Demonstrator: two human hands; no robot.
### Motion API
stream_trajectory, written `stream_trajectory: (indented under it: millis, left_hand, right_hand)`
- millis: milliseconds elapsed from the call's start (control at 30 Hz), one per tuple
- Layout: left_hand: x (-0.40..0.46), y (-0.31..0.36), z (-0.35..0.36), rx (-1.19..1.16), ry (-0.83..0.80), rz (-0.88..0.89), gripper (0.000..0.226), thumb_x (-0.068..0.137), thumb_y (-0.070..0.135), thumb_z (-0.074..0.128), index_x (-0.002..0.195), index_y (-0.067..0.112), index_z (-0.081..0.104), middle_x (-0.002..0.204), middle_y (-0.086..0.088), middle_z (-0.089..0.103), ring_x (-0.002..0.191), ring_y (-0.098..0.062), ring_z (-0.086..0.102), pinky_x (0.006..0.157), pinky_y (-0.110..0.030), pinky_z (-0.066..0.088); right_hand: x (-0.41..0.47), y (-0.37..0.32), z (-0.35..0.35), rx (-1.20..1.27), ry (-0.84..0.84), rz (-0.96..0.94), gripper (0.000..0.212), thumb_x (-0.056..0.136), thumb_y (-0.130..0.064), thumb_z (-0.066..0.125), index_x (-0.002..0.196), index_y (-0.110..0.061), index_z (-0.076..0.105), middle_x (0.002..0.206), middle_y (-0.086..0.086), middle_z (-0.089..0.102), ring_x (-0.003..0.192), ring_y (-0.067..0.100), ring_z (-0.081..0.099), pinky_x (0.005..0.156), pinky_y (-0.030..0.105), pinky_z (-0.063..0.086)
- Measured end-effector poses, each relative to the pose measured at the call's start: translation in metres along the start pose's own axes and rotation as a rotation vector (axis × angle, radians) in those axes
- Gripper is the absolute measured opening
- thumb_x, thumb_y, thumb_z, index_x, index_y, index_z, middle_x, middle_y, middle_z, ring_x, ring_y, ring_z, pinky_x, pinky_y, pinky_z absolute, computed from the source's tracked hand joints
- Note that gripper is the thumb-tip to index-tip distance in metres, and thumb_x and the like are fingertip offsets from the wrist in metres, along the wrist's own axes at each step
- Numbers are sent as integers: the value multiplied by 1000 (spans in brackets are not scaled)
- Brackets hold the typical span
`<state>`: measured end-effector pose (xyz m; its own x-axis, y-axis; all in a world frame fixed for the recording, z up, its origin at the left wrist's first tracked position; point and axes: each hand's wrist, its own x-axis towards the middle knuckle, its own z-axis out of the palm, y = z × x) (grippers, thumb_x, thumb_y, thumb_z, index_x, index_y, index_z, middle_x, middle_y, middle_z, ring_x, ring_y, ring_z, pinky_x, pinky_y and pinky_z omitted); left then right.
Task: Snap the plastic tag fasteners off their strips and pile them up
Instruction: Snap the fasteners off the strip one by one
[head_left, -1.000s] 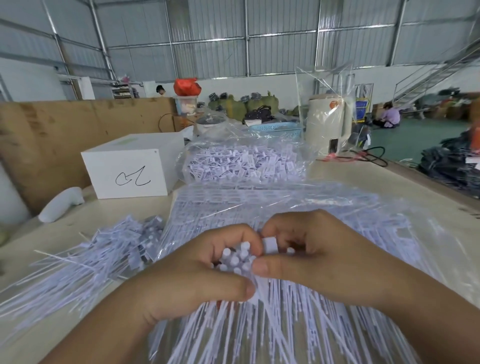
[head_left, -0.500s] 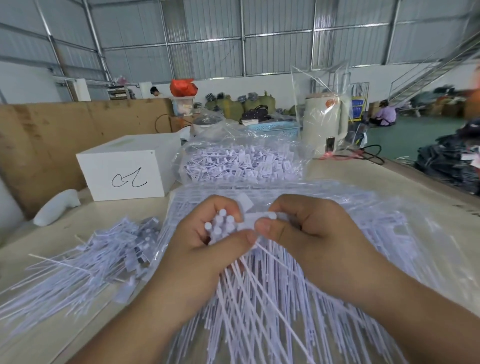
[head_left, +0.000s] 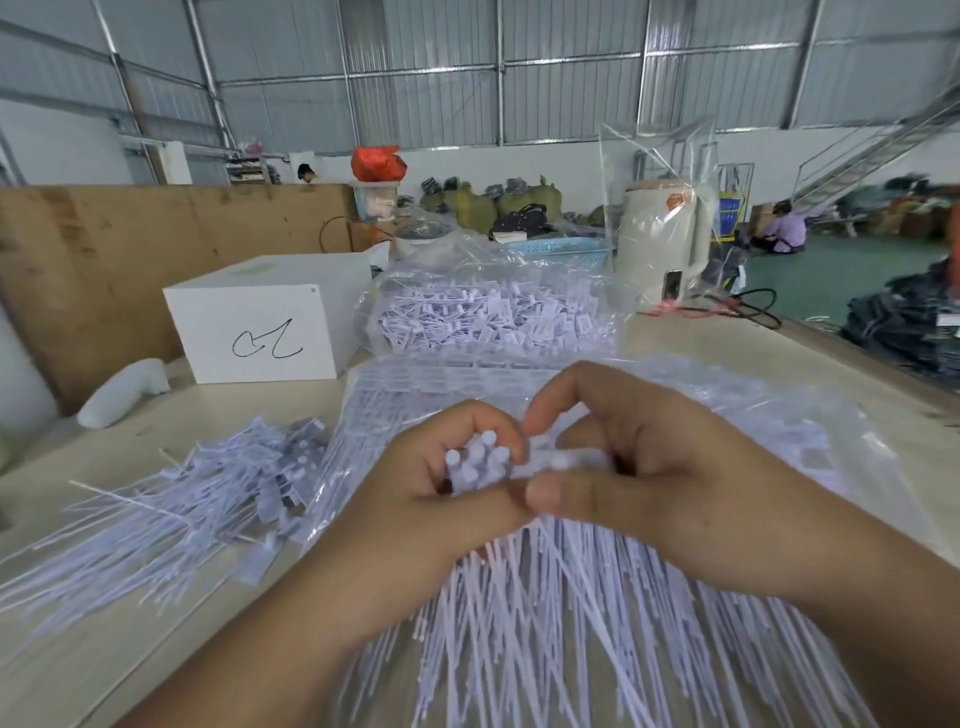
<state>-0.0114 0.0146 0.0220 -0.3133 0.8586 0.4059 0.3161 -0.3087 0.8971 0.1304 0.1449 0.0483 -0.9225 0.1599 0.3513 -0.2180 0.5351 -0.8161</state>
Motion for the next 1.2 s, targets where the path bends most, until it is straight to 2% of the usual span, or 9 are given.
stream_trajectory:
  millis: [100,267,433,533,667,867,1033,1100,1200]
  left_hand:
    - [-1,-1,-1,-9,-56,4,18,65,25,76,75,23,60,67,8,57,61,-6,51,58,-19,42]
    - [-2,-7,-2,-8,-69,-12,22,67,15,80,79,21,62,71,3,62,63,-8,55,58,-18,45]
    - [1,-7,-8,-120,-193,-9,19,73,13,72,87,10,59,75,7,67,68,-4,62,61,-16,49]
    - [1,-2,-7,-273,-257,9,15,80,3,64,92,7,58,83,-7,70,74,-13,68,66,-18,52]
    - [2,-2,-5,-223,-159,-22,26,72,-3,73,89,12,61,86,-12,73,76,-22,72,70,-23,54]
    - [2,-3,-2,-145,-63,-82,43,66,-7,74,100,17,62,96,-13,74,81,-24,72,72,-31,57]
    - [3,-1,-7,-80,-38,-42,41,67,-8,69,97,20,61,87,-2,74,75,-14,71,64,-19,52]
    - [4,-1,-8,-50,52,-14,42,60,4,76,94,25,63,82,0,73,73,-12,69,62,-19,51]
    - [6,-1,-10,-59,266,41,43,56,7,70,93,27,63,78,6,69,70,-9,66,58,-18,50]
  right_hand:
    - [3,2,6,5,69,58,27,82,-46,69,101,-36,53,64,12,54,53,29,37,50,40,27]
    - [8,10,14,11,135,119,38,74,-53,62,106,-34,55,54,-8,44,50,16,35,48,33,27]
    - [8,10,12,34,110,165,37,72,-54,64,102,-32,61,53,-9,45,52,15,40,53,34,33]
    - [9,12,14,40,75,169,35,76,-58,66,102,-35,62,57,-6,55,53,9,51,54,30,43]
    - [12,18,27,154,135,159,18,81,-41,70,92,-29,62,54,-8,54,47,5,49,46,24,40]
    - [12,19,31,250,171,184,39,75,-43,73,99,-15,61,66,3,64,48,10,50,46,27,41]
    - [11,18,35,263,147,196,63,68,-53,74,119,-25,49,65,-9,63,50,10,54,56,31,47]
    - [10,20,39,308,156,223,81,59,-54,78,128,-34,40,73,-10,66,53,14,58,63,37,49]
    - [11,20,43,394,130,258,89,56,-45,84,131,-41,36,80,-5,66,60,12,59,63,30,48]
